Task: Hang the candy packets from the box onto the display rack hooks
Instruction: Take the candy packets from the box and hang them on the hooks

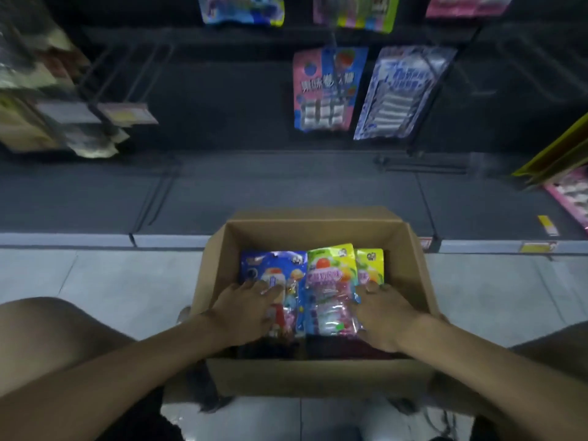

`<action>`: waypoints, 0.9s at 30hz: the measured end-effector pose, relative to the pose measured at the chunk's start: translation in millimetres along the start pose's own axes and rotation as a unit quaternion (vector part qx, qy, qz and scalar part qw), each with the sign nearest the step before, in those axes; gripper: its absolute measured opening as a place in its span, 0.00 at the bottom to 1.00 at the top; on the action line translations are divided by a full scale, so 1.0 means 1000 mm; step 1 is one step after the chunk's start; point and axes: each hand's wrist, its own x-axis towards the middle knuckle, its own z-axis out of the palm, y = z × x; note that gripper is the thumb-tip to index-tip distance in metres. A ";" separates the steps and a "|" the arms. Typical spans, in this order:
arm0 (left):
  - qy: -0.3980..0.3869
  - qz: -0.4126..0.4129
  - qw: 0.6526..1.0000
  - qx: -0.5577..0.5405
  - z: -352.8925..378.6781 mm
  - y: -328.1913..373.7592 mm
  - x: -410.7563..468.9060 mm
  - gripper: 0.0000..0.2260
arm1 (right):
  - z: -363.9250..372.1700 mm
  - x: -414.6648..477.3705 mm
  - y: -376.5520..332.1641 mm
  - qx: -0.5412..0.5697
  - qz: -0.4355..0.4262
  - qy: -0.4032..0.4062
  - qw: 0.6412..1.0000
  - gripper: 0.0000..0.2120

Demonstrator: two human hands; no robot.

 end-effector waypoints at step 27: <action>-0.069 0.236 0.941 0.233 0.046 0.033 0.095 0.37 | 0.022 0.045 -0.022 -0.079 -0.045 -0.056 0.994 0.22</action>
